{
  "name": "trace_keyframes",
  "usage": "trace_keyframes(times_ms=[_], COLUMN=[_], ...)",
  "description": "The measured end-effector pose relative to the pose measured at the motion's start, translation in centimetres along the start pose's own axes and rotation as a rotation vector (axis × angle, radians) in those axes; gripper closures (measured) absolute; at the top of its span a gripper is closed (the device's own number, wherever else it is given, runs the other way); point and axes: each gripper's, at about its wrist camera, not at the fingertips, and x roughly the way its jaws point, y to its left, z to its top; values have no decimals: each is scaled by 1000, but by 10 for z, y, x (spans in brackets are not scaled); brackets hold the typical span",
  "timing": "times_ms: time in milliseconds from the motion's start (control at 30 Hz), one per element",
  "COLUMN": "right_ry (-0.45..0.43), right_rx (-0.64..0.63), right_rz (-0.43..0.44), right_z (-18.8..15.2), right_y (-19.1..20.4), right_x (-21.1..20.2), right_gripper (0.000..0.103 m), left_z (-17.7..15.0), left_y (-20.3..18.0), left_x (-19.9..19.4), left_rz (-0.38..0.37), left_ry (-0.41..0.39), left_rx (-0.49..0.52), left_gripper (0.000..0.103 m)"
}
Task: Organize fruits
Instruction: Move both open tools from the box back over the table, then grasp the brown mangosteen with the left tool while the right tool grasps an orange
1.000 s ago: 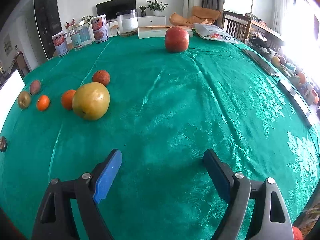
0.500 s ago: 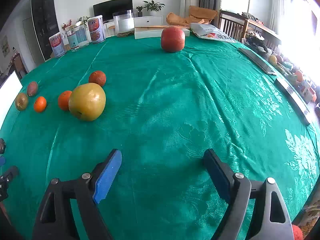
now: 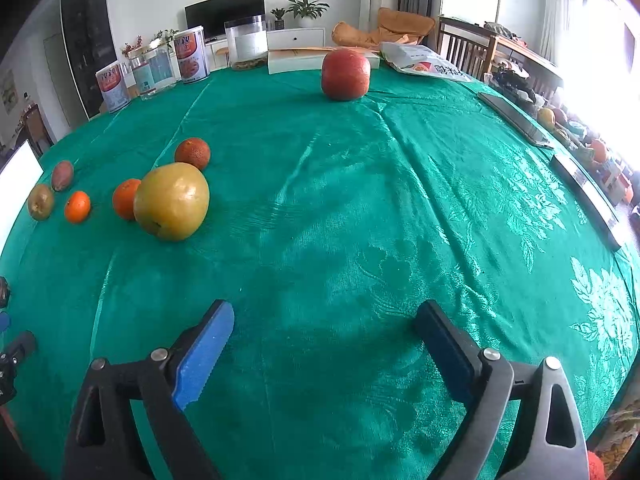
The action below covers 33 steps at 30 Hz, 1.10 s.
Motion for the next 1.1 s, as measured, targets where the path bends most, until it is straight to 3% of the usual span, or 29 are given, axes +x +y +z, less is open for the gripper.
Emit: trace_keyframes(times_ms=[1100], right_ry=[4], right_rx=[-8], right_rz=[25], right_z=[1], right_y=[1], right_x=[2], right_gripper=[6], left_z=[3], left_y=[5], left_x=[-2], left_rz=[-17], left_ry=[-6], left_rx=[2], left_gripper=[1])
